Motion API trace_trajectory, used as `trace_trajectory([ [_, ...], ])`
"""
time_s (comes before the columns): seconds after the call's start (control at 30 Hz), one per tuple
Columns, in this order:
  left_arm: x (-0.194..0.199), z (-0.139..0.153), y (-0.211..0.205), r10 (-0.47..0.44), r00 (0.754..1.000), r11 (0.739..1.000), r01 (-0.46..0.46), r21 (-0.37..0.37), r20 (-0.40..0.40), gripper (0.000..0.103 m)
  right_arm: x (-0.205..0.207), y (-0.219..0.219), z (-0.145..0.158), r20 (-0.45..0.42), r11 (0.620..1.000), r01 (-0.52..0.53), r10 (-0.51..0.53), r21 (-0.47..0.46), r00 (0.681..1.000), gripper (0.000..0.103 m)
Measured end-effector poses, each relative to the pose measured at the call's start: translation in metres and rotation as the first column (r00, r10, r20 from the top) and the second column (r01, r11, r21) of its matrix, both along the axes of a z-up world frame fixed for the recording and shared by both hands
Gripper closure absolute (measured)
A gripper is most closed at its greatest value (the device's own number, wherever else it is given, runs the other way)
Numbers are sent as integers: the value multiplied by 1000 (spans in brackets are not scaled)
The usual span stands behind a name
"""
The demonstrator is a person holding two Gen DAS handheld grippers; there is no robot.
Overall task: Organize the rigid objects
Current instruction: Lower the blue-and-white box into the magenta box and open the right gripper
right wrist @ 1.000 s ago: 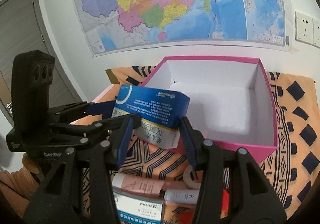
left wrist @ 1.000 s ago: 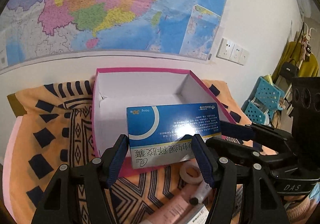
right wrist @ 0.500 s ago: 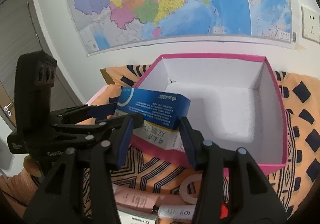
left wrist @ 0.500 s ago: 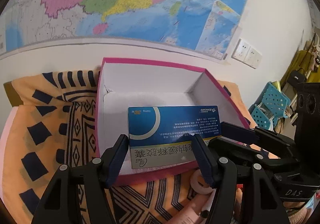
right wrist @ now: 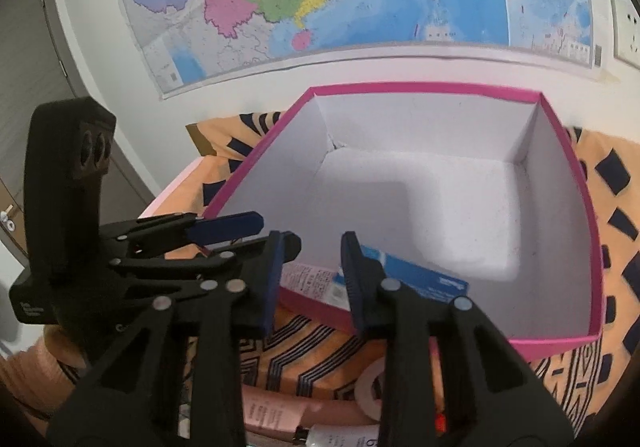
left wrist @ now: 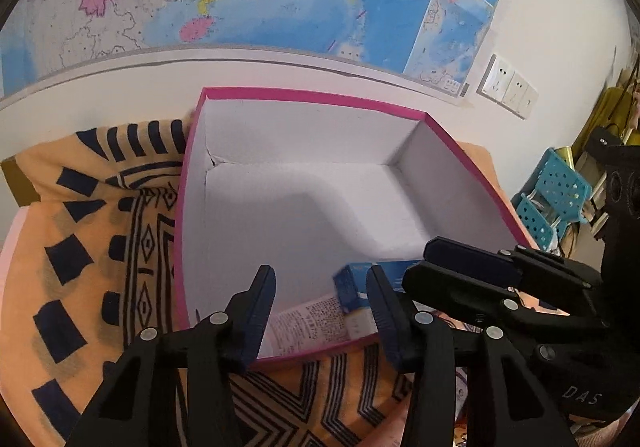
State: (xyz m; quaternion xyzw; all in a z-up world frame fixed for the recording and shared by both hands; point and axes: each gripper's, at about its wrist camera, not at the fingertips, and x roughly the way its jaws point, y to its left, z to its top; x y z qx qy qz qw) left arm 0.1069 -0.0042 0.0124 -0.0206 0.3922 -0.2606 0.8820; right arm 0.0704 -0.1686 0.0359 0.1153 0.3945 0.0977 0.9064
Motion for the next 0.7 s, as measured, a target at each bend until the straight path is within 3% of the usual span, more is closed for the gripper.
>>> trace_trajectory([
  [0.23,-7,4,3,19,998,1000,-20,8,52,37,-10,3,4,44,998,4,-1,-63,999,68],
  [0.7,-43,22,16,49,990,999,-49,-2,131,29,-32,7,13,81,994,12,-4,-105,997,61],
])
